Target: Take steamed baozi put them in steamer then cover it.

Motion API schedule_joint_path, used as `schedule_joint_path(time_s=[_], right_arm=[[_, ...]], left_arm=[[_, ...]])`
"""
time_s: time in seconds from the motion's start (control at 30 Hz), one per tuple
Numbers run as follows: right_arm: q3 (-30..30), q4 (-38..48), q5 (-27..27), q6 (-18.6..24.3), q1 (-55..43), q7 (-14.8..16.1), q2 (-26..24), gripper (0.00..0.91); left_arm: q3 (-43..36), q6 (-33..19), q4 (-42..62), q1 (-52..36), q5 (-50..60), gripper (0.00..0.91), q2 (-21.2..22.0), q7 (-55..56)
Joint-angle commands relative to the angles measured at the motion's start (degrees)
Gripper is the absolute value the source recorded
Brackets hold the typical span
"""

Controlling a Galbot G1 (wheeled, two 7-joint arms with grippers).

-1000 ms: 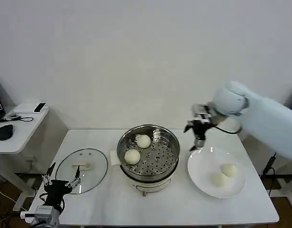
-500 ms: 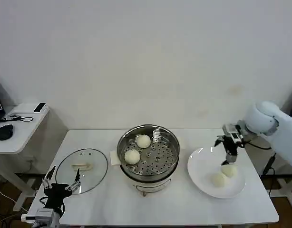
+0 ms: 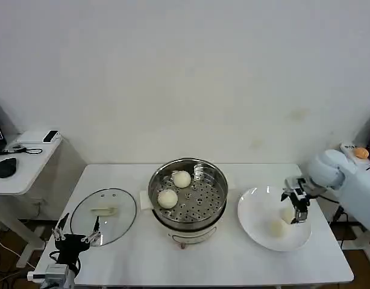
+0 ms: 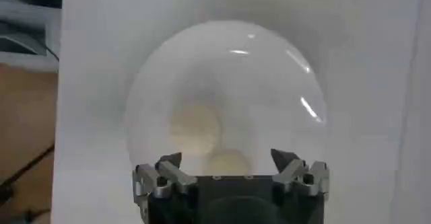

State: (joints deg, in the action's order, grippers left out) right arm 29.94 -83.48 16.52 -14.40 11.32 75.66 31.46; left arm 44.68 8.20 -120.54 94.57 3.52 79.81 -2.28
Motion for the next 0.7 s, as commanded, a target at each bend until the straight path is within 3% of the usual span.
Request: schedule_joint_path(time_s=[0.03,0.7], right_arm=[[-2.59,3.04,2.86,1.05,6.16,-0.01,3.27,0.907],[-3.45,5.27,7.4,2.01,8.04,-1.64,6.45,0.907]], left_arm=[[0.12,0.01,0.92,-0.06,0.1,0.907,-0.13,-0.16],[0.25,0.0,2.86,-1.02,-0.03,0.907,-0.74,-0.23]])
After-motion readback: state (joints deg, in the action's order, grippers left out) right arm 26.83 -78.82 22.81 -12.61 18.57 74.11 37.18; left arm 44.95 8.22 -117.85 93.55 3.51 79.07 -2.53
